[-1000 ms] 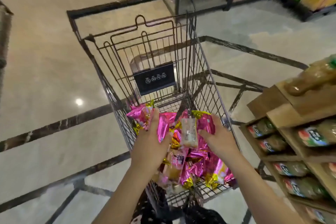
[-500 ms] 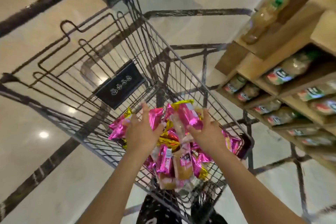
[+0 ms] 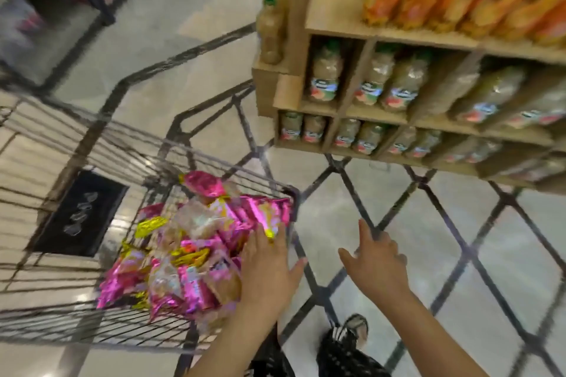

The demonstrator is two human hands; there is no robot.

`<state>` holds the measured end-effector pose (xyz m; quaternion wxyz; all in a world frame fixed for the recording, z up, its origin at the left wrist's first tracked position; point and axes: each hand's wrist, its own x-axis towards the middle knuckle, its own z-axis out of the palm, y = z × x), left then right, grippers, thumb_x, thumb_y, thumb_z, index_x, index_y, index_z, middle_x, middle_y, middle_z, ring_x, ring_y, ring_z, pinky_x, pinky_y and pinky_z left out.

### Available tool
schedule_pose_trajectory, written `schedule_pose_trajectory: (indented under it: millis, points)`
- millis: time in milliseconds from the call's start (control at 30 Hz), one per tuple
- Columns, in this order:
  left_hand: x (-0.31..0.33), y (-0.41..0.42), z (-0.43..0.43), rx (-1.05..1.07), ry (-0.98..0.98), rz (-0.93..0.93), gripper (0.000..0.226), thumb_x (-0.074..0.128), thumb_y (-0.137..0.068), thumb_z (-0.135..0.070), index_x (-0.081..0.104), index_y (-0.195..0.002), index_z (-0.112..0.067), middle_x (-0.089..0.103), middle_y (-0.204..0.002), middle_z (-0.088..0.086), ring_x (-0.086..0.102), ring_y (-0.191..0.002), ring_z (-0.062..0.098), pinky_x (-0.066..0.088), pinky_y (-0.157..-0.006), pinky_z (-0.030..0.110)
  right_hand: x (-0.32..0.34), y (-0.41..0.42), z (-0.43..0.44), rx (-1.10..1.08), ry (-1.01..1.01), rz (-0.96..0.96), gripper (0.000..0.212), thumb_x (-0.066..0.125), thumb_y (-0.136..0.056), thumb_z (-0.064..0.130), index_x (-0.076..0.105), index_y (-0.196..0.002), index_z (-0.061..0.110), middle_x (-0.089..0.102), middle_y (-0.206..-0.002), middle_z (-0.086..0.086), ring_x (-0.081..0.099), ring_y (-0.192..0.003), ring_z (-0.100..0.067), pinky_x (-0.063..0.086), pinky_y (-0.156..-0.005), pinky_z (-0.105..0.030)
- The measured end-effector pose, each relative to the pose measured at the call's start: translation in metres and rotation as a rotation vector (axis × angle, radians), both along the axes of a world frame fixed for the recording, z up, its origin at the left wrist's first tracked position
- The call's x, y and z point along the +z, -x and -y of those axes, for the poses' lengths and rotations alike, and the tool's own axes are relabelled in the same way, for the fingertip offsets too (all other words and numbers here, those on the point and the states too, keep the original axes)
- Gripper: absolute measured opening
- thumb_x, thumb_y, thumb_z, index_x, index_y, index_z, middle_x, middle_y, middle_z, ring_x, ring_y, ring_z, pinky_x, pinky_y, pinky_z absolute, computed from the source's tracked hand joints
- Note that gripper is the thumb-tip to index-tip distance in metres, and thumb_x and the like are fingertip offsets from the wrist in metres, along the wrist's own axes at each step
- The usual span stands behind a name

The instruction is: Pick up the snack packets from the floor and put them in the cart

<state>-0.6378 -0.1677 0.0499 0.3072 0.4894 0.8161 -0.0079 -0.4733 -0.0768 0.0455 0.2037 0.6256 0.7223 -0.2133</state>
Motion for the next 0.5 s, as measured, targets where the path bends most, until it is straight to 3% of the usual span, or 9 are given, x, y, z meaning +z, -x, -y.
schedule_pose_trajectory:
  millis: [233, 500]
  points:
    - [0.002, -0.148, -0.053, -0.197, 0.025, -0.033, 0.079, 0.033, -0.099, -0.061, -0.002, -0.158, -0.023, -0.004, -0.164, 0.018, -0.003, -0.151, 0.032, 0.004, -0.122, 0.04, 0.014, -0.157, -0.02, -0.126, -0.071, -0.014, 0.075, 0.034, -0.096, 0.06, 0.002, -0.155, 0.026, 0.035, -0.146, -0.013, 0.037, -0.131, -0.032, 0.038, -0.1, -0.042]
    - [0.013, -0.275, -0.098, -0.464, 0.089, -0.086, 0.076, 0.032, -0.1, -0.058, -0.004, -0.158, -0.023, -0.004, -0.163, 0.02, -0.001, -0.151, 0.035, 0.006, -0.123, 0.045, 0.021, -0.305, -0.016, -0.367, -0.058, -0.024, 0.074, 0.032, -0.098, 0.057, 0.0, -0.156, 0.024, 0.035, -0.145, -0.011, 0.037, -0.129, -0.03, 0.038, -0.099, -0.04]
